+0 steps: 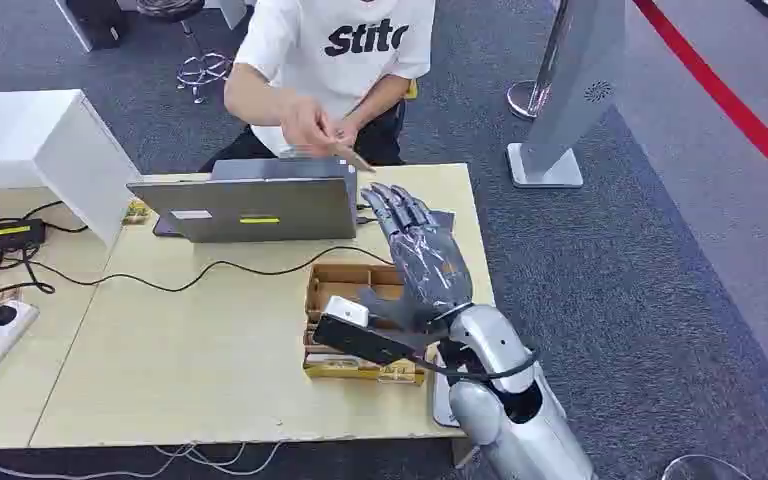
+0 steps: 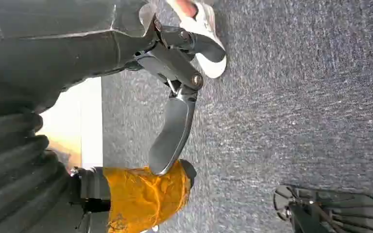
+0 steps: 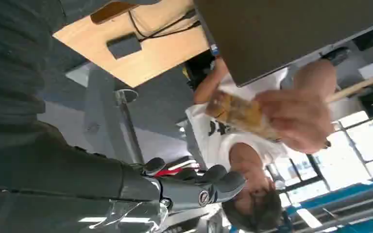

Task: Pass the card to the sensor for recognition and then transmit it.

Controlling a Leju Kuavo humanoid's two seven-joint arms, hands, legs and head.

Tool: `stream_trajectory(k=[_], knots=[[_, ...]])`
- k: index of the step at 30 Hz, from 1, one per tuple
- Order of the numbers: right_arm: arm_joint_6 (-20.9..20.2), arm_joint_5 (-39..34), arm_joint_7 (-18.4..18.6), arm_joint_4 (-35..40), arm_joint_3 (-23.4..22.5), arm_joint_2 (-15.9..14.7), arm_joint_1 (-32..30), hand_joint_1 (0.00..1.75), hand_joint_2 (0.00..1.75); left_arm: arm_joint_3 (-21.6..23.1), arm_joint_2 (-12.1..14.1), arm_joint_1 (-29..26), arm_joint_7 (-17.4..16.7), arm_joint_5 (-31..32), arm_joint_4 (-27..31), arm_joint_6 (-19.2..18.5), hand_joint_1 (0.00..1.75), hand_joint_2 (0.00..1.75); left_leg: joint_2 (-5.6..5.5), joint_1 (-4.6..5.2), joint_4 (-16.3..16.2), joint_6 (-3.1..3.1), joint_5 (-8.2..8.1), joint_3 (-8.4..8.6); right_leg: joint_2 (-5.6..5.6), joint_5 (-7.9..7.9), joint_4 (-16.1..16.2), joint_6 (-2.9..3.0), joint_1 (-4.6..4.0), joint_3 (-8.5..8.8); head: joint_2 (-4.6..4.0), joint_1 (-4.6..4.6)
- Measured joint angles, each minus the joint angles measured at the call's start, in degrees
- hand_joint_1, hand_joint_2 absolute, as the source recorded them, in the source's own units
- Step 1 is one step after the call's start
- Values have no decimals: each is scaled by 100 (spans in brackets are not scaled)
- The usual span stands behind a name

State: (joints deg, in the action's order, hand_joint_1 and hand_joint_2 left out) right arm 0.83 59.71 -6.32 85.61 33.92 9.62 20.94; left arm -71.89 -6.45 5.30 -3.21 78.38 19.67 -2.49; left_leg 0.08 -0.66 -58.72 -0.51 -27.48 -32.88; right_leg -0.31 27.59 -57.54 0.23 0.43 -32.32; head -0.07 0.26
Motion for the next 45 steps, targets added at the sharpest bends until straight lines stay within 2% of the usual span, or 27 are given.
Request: stream_trajectory(k=[3, 7, 16, 17, 18, 19, 34, 41, 45], knots=[[-41, -15, 160, -401, -224, 194, 171, 0, 175, 59, 35, 5, 0, 52, -26, 0, 0, 175, 1, 0, 0, 0, -1, -1, 2, 0, 0, 0, 0, 0, 0, 2], [-59, -9, 171, -727, -441, 362, 294, 0, 175, 94, 59, 5, 0, 81, -28, 0, 0, 175, 0, 0, 0, 0, -2, -3, 2, 1, 1, 0, 0, -3, 0, 2], [-72, 142, 195, -996, -607, 524, 358, 0, 175, 175, 72, 5, 0, 109, -33, 0, 0, 175, 0, 0, 0, 0, -2, -4, 1, 1, 1, 0, 0, -4, 0, 2], [-66, 190, 197, -1001, -640, 546, 357, 99, 175, 179, 74, 6, -2, 116, -39, 2, 0, 175, 0, 0, 0, 0, -1, -4, 1, 1, 1, 0, 0, -4, 0, 2], [-66, 210, 199, -1000, -671, 566, 359, 164, 175, 181, 74, 6, -2, 118, -46, 2, 0, 175, 0, 0, 0, 0, -1, -3, 1, 1, 1, 0, 0, -4, 0, 2], [-66, 208, 197, -1000, -706, 579, 362, 173, 175, 181, 74, 6, -13, 120, -52, 4, 0, 175, 0, 0, 0, 0, -1, -3, 1, 1, 1, 0, 0, -4, 0, 2], [197, 66, 66, -1140, -876, 577, 396, 175, 175, 186, 68, 6, -20, 133, -74, 28, 0, 175, 1, 1, -1, 0, -2, -4, 4, 0, 1, 0, 1, -8, 0, 2], [325, -268, -141, -507, -915, 529, 106, 175, 175, 186, 59, -5, -35, 68, -74, 55, 0, 175, 1, 1, -1, 0, -2, -5, 5, 1, 1, 0, 1, -10, 0, 2], [586, -524, -458, 190, -931, 437, -438, 175, 175, 186, 13, -17, -35, -48, -74, 79, 0, 175, -2, 1, -1, 0, -6, -8, 0, 3, 4, 0, 1, -12, 0, 2]])
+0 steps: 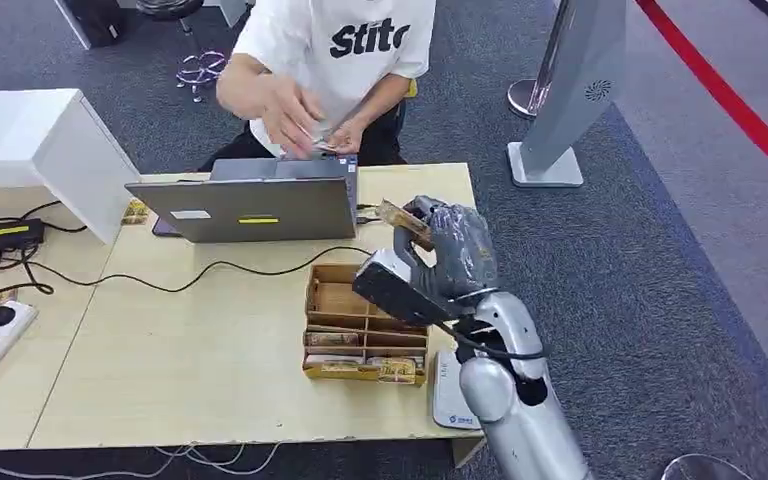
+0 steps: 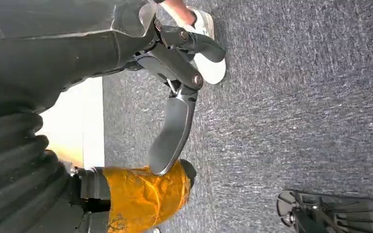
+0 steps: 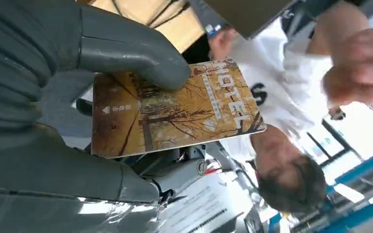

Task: Pass the card to the sensor for recognition and then transmit it.

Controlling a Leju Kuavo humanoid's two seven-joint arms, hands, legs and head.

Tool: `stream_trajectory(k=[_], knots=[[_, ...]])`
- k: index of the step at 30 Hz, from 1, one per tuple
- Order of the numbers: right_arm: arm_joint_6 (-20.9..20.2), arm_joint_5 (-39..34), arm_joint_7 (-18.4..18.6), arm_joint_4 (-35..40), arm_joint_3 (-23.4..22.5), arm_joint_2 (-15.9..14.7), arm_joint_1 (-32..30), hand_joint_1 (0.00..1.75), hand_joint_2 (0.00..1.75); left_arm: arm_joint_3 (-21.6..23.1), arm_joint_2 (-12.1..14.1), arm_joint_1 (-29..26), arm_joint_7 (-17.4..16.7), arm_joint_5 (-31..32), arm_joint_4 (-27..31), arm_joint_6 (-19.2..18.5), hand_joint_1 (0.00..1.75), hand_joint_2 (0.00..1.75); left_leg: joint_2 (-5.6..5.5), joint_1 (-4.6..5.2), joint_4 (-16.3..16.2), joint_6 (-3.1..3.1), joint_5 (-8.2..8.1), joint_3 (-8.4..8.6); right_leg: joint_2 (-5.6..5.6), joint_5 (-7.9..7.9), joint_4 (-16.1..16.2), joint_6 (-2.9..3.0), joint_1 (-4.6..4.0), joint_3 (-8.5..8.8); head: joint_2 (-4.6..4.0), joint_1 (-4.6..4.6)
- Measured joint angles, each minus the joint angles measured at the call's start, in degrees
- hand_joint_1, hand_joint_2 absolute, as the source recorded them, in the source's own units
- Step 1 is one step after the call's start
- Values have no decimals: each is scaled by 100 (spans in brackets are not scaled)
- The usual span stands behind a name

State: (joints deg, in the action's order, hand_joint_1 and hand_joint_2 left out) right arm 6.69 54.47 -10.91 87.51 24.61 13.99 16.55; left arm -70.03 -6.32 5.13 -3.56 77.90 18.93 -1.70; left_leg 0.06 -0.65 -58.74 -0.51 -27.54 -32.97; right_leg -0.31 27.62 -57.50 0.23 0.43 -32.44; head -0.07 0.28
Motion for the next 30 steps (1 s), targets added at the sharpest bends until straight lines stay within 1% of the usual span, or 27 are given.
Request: stream_trajectory(k=[2, 4, 7, 10, 12, 14, 16, 20, 23, 26, 30], knots=[[110, -13, -81, 332, -11, -79, -380, 175, 175, -2, -33, 0, 0, -85, 0, 26, 0, 175, 0, 0, 0, 4, -6, 0, -1, 2, 2, -1, 0, -1, 0, 0], [247, -13, -258, 749, -81, -145, -946, 175, 175, -13, -75, -14, 0, -156, 0, 55, 0, 175, -3, 1, 0, 10, -11, 0, -6, 6, 3, -4, 0, 1, 0, 0], [381, -147, -468, 1081, -335, -197, -1729, 175, 175, -66, -138, -35, 2, -258, 2, 63, 0, 175, -1, 1, 0, 6, -18, -4, -5, 8, 4, -3, 1, 1, 0, 0], [380, -203, -621, 1245, -582, -225, -2144, 175, 175, -123, -177, -39, 2, -280, 4, 57, 0, 175, 7, 1, 0, 4, -20, -3, 3, 8, 4, -3, 1, -1, 0, 0], [367, -186, -628, 1314, -664, -228, -2267, 175, 175, -149, -190, -38, 2, -284, 4, 55, 0, 175, 6, 1, 0, 4, -20, -2, 2, 8, 4, -3, 1, -1, 0, 0], [350, -125, -546, 1347, -739, -230, -2347, 175, 175, -157, -201, -39, 2, -302, 4, 57, 0, 175, 5, 1, 0, 4, -19, 0, 2, 8, 4, -3, 1, -1, 0, 0], [310, -153, -422, 1319, -927, -230, -2473, 175, 175, -166, -221, -38, -2, -339, 4, 63, 0, 175, 2, 0, 0, 3, -19, 1, -1, 8, 3, -2, 0, 3, 0, 0], [271, -114, -544, 952, -1431, -230, -2640, 175, 175, -208, -230, -37, -17, -372, 9, 61, 0, 175, 3, 0, 0, 3, -18, 1, -1, 7, 2, -2, 0, 3, 0, 0], [216, -48, -549, 645, -1666, -227, -2659, 175, 175, -216, -234, -37, -17, -372, 18, 59, 0, 175, 3, 1, 0, 3, -19, 1, -1, 7, 3, -2, 1, 3, 0, 0], [85, 125, -518, 385, -1742, -219, -2657, 175, 175, -243, -234, -33, -17, -370, 20, 59, 0, 175, 3, 1, 0, 3, -19, 1, -1, 8, 3, -2, 1, 3, 0, 0], [-149, 343, -267, -35, -1727, -219, -2639, 175, 175, -258, -227, -32, -15, -348, 20, 59, 0, 175, 2, 0, 0, 3, -19, 0, -1, 8, 2, -1, 0, 3, 0, 0]])
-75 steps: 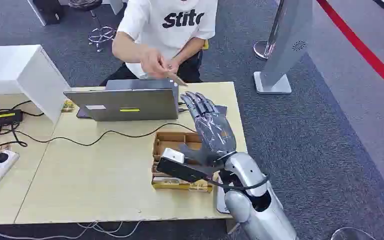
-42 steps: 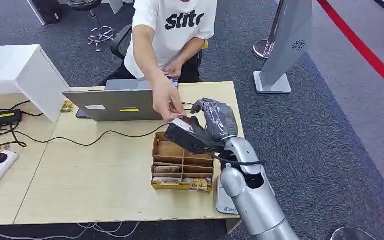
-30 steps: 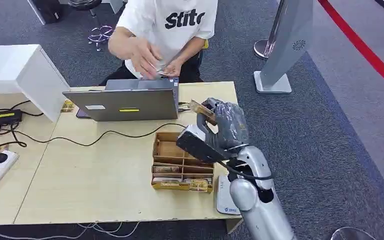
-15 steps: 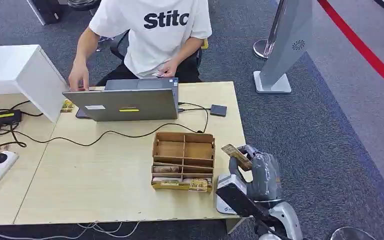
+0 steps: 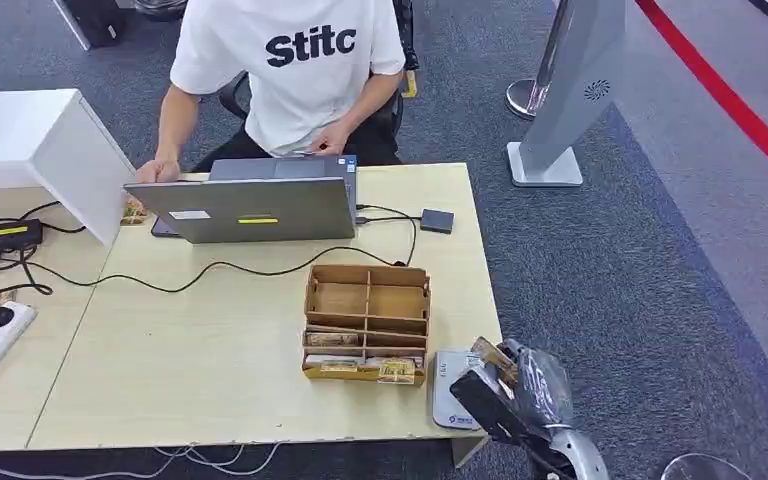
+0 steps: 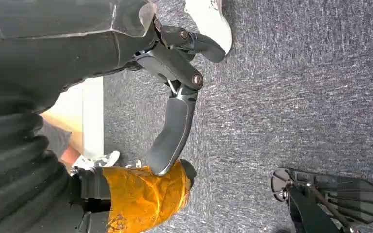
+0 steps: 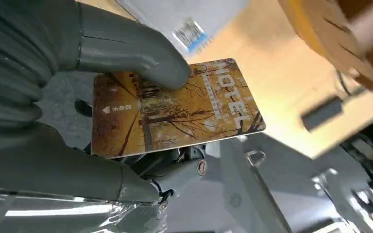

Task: Pass the card to the sensor for recognition and then transmit it.

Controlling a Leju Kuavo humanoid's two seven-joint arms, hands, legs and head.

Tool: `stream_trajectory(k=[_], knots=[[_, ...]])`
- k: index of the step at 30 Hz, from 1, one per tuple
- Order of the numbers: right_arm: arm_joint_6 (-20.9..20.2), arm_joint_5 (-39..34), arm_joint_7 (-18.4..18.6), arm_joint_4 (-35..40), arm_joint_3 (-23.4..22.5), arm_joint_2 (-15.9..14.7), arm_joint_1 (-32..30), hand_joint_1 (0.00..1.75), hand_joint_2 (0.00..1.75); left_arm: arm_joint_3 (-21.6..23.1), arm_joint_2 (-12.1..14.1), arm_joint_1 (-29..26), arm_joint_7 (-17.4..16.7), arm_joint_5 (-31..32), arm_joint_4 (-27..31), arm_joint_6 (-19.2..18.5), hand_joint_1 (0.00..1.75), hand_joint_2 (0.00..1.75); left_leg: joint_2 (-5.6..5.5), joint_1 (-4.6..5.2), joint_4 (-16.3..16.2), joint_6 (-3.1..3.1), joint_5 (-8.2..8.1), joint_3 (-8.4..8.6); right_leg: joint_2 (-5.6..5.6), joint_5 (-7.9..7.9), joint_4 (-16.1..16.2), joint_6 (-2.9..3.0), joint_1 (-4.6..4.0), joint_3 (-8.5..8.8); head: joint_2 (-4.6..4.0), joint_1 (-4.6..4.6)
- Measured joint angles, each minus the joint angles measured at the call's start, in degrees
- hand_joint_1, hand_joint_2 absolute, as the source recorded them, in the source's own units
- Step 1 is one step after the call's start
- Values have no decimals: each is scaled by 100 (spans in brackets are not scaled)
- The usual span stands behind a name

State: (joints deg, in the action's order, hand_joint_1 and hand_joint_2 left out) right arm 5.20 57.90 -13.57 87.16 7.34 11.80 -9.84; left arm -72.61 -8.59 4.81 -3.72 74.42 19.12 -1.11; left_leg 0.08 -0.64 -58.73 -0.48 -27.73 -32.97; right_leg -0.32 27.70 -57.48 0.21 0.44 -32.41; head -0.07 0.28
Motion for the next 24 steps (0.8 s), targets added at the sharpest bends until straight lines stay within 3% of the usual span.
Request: stream_trajectory(k=[8, 24], knots=[[-94, 37, 92, -745, 243, -48, 107, 175, 175, 0, 44, 4, 4, 28, 0, 0, 0, 175, 1, 0, 0, 0, 1, 1, 1, 0, -1, 0, 0, 0, 0, 0], [-111, -42, 221, -1097, 535, -190, 383, 175, 175, 0, 103, 6, 2, 31, 0, 0, 0, 175, 4, 0, 0, 0, 0, 15, 3, 0, 0, 0, 0, 12, 0, 0]])
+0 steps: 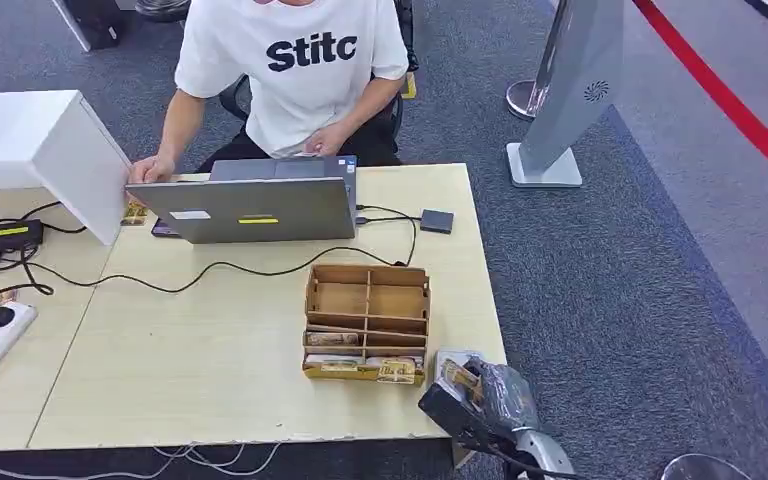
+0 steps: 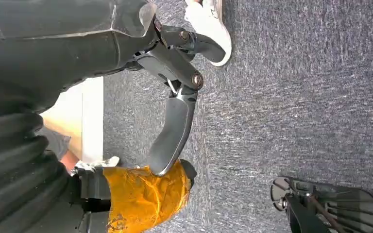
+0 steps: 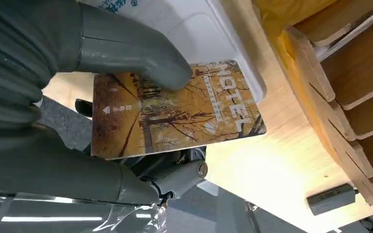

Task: Pass the card to the sensor for recognition and then transmit it.

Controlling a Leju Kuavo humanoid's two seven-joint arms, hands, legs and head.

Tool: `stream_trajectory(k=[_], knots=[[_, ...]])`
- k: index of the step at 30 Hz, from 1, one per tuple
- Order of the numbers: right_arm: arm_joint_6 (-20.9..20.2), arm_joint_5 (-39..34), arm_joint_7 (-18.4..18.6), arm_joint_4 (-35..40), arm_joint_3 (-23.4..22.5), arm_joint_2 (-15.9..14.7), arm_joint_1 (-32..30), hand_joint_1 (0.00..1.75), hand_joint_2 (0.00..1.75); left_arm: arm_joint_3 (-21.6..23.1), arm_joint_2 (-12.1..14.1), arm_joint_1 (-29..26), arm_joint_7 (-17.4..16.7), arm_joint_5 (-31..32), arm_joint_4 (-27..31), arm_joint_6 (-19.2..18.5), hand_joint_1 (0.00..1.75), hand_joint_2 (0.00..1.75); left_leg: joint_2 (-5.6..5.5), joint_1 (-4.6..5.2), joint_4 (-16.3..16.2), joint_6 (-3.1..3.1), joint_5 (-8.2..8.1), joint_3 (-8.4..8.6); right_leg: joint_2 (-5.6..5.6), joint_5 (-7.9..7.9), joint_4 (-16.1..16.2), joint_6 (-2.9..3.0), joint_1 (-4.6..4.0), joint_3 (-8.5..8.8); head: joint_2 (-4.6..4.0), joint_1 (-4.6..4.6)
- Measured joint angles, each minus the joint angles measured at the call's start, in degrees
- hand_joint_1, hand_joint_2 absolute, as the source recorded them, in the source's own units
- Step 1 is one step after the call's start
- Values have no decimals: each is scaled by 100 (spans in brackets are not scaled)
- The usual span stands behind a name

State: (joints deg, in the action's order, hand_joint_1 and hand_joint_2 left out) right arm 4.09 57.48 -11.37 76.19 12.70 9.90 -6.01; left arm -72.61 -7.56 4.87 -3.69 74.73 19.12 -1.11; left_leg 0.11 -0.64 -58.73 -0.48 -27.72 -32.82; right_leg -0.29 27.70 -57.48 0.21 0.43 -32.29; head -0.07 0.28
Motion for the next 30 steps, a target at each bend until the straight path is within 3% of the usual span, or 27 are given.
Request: stream_trajectory(k=[7, 11, 14, 19, 21, 24, 30], knots=[[18, 0, 2, -11, 9, -7, 6, 175, 175, 0, 0, 0, 0, 0, 0, 2, 0, 175, 0, 0, 0, 0, 0, 1, 0, 0, 0, 0, 0, 2, 0, 0], [234, 281, 144, 76, 33, -15, -14, 175, 175, -4, -2, -1, -7, -17, 0, 18, 0, 175, -1, 1, 0, 0, 0, 0, -2, 0, 0, 0, 0, 2, 0, 0], [256, 613, 199, 617, 144, -44, -136, 175, 175, -33, -2, -7, -37, -54, 0, 37, 0, 175, -2, 1, 0, 1, 2, -4, -1, -2, 0, 0, 1, -1, 0, 2], [190, 812, 127, 1939, 705, -63, -22, 175, 175, -37, -11, -5, -39, -37, 0, 37, 0, 175, 4, 0, 0, 0, 2, -4, 5, -2, -1, 1, 0, -4, 0, 0], [15, 625, 33, 2317, 984, -63, 238, 175, 175, -37, -9, -2, -37, 55, 0, 28, 0, 175, 6, -1, 1, -1, 3, -7, 8, -2, -3, 1, -1, -4, 0, 0], [-265, 424, 175, 2374, 1544, -63, 1066, 175, 175, -24, 9, 34, -26, 228, 0, -4, 0, 175, 26, -1, 1, -10, 11, -1, 29, -9, -4, 7, -1, -9, 0, -2], [-394, 190, 610, 1742, 2300, 96, 2344, 175, 175, 114, 46, 71, 15, 413, -4, -50, 0, 175, 17, -3, 1, -8, 26, -4, 18, -17, -6, 8, -2, -6, 0, 0]])
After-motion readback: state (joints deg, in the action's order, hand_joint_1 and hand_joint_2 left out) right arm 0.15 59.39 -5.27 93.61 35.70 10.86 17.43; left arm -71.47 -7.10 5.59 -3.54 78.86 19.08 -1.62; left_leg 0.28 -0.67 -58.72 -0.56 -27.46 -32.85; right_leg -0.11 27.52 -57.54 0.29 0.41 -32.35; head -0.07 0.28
